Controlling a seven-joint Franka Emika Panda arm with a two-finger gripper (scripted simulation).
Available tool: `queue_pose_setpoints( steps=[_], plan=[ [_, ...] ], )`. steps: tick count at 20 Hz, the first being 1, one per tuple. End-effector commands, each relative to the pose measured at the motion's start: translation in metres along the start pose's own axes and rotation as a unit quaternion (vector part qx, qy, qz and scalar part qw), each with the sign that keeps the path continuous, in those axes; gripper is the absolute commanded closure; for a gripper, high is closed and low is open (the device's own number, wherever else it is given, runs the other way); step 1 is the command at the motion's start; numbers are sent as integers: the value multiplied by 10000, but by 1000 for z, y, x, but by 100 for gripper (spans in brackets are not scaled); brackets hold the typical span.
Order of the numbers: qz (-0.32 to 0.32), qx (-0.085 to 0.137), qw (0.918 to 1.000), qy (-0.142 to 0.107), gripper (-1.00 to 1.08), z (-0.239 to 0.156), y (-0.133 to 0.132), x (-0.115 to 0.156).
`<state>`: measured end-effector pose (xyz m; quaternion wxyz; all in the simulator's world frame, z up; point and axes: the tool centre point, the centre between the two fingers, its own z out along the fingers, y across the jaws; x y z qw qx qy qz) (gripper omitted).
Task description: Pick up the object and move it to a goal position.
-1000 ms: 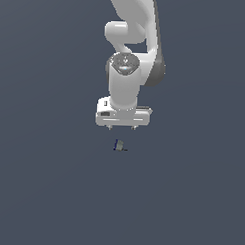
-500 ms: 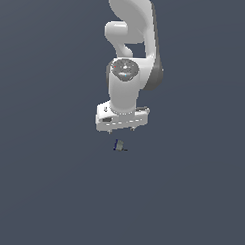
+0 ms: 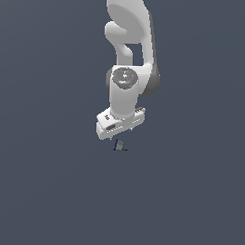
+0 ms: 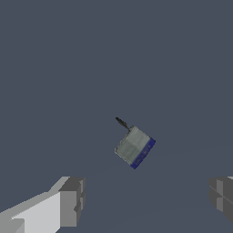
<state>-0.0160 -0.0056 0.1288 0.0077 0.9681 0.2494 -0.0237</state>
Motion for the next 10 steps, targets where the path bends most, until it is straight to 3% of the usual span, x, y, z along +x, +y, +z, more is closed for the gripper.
queue_pose_setpoints(
  steps=[1,10],
  plan=[
    [-372,-11,9993,9,-92,6,0,0],
    [-1675,-38,9858,51,-92,26,1,2]
  ],
)
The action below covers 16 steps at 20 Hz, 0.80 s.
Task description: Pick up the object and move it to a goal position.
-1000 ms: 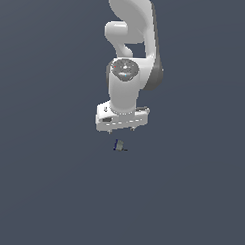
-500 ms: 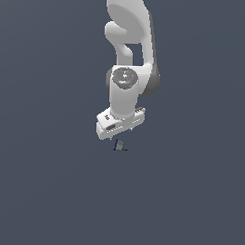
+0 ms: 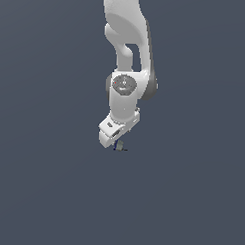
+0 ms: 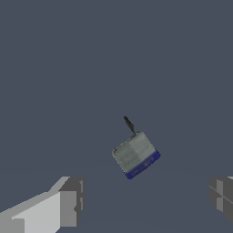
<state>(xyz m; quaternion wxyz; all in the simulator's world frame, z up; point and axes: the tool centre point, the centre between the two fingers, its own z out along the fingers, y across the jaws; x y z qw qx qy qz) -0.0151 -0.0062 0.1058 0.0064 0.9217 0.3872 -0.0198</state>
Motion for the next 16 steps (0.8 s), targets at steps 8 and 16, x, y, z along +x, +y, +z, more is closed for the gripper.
queue_pose_setpoints(
  steps=[8,16],
  plan=[
    [-1389,-29,9903,70,-92,21,-1,2],
    [-2374,-56,9713,140,-92,35,-2,4]
  ],
)
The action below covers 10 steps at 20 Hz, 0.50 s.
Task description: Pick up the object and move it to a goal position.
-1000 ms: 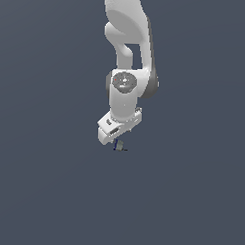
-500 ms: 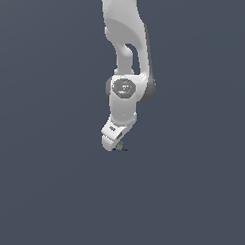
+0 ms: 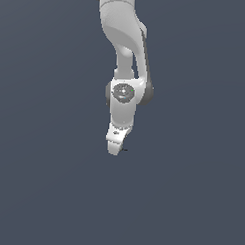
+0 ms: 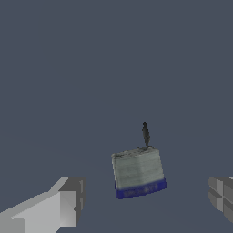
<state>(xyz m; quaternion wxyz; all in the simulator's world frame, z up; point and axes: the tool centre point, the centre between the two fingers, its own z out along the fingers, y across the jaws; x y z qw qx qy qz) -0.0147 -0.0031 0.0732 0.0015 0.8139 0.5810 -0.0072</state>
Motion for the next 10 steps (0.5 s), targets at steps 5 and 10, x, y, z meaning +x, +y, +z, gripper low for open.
queue_pose_setpoints(
  steps=[5,10],
  plan=[
    [-564,-24,9984,44,-92,7,0,2],
    [-768,-33,9970,61,-92,10,-1,2]
  ],
)
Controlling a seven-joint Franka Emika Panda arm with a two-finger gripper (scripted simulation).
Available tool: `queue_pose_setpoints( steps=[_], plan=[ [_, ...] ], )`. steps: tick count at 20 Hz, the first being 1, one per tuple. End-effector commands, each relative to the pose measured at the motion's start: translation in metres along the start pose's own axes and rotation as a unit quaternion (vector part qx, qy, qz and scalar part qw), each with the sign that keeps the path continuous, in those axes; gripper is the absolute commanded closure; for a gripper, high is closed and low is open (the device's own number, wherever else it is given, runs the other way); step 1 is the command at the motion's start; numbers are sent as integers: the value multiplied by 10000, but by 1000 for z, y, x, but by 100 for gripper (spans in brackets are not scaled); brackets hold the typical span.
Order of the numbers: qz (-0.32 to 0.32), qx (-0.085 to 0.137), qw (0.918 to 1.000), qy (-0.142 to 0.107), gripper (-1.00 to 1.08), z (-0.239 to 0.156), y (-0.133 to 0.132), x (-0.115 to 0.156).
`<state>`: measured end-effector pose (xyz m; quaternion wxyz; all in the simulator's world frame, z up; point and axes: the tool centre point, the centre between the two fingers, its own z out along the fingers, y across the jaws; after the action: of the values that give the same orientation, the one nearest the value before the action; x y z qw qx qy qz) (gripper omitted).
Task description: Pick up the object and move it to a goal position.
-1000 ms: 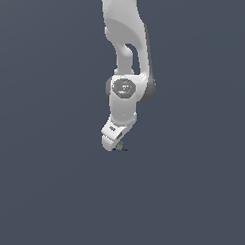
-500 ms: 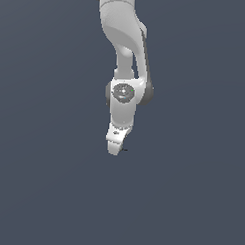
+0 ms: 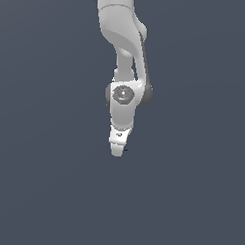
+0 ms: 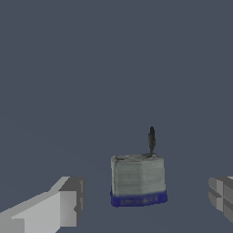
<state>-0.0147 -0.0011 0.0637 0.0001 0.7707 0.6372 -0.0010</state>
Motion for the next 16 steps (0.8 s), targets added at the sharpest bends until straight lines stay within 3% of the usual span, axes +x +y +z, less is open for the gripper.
queue_pose_setpoints(
  steps=[1,8,16],
  plan=[
    [-78,-5,10000,7,-92,1,0,0],
    [-72,-4,10000,6,-92,6,0,0],
    [-91,-4,10000,6,-92,41,-1,0]
  ],
)
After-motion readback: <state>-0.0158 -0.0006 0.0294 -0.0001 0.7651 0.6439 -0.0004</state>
